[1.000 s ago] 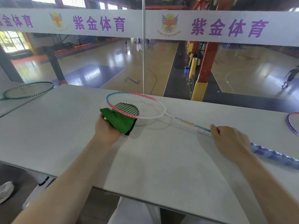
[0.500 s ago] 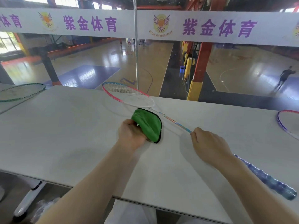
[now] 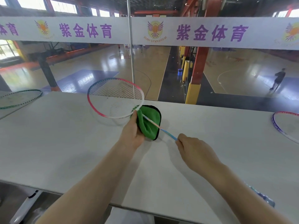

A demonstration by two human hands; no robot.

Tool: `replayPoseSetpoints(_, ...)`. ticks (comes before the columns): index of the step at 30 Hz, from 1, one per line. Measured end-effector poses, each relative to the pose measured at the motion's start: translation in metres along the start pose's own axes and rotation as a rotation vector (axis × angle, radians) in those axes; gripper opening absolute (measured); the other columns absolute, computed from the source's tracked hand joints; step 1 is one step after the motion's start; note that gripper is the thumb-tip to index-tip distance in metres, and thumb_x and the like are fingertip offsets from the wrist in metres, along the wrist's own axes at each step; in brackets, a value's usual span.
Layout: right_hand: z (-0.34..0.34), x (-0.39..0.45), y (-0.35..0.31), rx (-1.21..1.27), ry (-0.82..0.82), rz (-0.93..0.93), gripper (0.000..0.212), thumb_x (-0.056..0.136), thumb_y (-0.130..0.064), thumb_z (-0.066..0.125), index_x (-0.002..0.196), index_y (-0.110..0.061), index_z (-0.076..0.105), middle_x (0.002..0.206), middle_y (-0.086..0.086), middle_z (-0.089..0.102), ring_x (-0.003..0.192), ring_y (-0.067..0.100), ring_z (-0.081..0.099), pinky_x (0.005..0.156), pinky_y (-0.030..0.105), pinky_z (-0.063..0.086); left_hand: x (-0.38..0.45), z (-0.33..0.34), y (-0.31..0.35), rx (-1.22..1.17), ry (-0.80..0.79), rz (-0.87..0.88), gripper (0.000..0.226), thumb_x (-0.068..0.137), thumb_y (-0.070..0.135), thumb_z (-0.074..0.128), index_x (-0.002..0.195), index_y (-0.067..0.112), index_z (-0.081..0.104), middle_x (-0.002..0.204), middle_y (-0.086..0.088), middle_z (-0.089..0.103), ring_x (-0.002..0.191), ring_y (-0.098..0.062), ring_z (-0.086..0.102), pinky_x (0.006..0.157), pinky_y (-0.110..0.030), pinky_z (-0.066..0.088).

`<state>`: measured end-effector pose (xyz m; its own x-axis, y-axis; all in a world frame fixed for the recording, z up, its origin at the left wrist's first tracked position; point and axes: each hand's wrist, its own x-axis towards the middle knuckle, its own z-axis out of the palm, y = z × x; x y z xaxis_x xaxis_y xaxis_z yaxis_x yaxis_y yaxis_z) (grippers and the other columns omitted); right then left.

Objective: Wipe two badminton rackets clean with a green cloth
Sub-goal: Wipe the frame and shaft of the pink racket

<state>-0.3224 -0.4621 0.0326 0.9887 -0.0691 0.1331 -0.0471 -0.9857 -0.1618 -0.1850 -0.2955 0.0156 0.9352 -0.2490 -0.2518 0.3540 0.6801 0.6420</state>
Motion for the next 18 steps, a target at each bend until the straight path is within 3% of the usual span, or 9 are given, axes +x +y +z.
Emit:
replayPoseSetpoints(6,-0.007,-0.006,-0.002,0.339,-0.105,-0.013,0.033,0.104,-0.038,0.035,0.074,-0.022,0.035,0.060,-0.004,0.043,0.049,0.015,0.032,0.048,0.029,0.027,0.005,0.005,0.007,0.103,0.047,0.122,0.043,0.101,0.041,0.047,0.124,0.008,0.062,0.117,-0.012,0.070,0.098,-0.022,0.070,0.069,-0.036,0.059)
replayPoseSetpoints(11,-0.015,0.001,-0.008,0.680,-0.258,0.072,0.031,0.102,-0.035,0.041,0.078,-0.015,0.042,0.062,-0.002,0.043,0.047,0.013,0.030,0.047,0.026,0.028,0.010,0.003,0.009,0.092,-0.047,0.153,0.049,0.101,0.046,0.041,0.123,0.007,0.062,0.114,-0.012,0.071,0.101,-0.023,0.070,0.073,-0.036,0.059)
replayPoseSetpoints(14,-0.022,0.002,-0.013,0.897,-0.387,0.162,0.028,0.103,-0.029,0.041,0.079,-0.016,0.044,0.059,0.000,0.040,0.043,0.011,0.026,0.040,0.022,0.023,0.007,0.005,0.010,0.055,-0.078,0.154,0.044,0.102,0.046,0.037,0.108,0.014,0.066,0.100,-0.006,0.075,0.094,-0.019,0.071,0.075,-0.036,0.056)
replayPoseSetpoints(18,-0.025,0.004,-0.014,0.993,-0.463,0.159,0.029,0.104,-0.027,0.040,0.077,-0.016,0.043,0.055,-0.003,0.036,0.044,0.013,0.024,0.042,0.022,0.022,0.004,0.010,0.010,-0.069,-0.135,0.116,0.061,0.102,0.049,0.031,0.078,0.023,0.080,0.087,0.001,0.076,0.084,-0.013,0.073,0.073,-0.033,0.056)
